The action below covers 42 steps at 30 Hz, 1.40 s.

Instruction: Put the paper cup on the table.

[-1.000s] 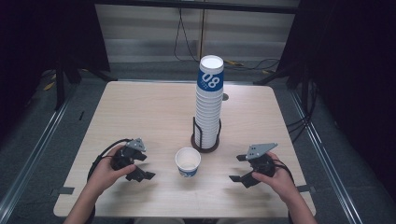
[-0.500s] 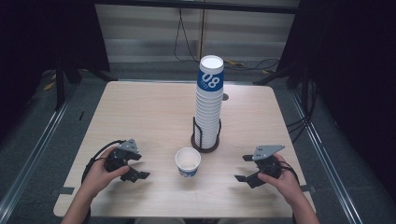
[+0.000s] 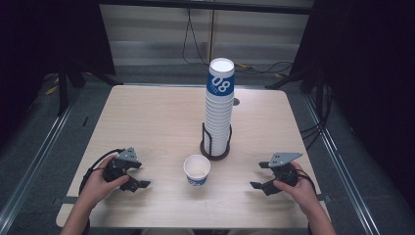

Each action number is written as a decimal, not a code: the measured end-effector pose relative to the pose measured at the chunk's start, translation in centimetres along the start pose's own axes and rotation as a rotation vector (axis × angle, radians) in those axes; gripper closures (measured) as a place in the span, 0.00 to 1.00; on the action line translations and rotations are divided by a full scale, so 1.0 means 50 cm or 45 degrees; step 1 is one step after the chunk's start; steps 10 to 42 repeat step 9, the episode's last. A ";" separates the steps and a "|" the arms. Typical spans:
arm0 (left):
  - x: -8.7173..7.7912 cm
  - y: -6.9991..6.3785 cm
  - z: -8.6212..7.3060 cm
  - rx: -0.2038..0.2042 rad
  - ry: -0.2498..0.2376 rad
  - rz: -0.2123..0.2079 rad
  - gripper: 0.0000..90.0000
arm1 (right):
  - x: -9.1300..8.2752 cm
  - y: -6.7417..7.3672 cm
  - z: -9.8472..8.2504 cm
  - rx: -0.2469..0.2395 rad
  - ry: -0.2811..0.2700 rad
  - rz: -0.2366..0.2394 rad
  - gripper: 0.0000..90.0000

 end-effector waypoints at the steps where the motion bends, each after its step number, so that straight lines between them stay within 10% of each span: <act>1: 0.001 0.001 -0.002 0.017 -0.001 0.002 0.18 | 0.001 -0.002 -0.003 -0.014 0.012 -0.012 0.17; 42: 0.002 0.005 -0.011 0.060 -0.003 0.025 0.18 | 0.008 -0.003 -0.014 -0.072 0.044 -0.042 0.17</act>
Point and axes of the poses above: each handheld gripper's, and its own axes: x roughly forward along the jaws, z roughly out of its top, y roughly to its left, the point moved 2 cm from there along x, roughly forward along the jaws, and after that the axes turned 5 degrees about -y, right-handed, at the moved point
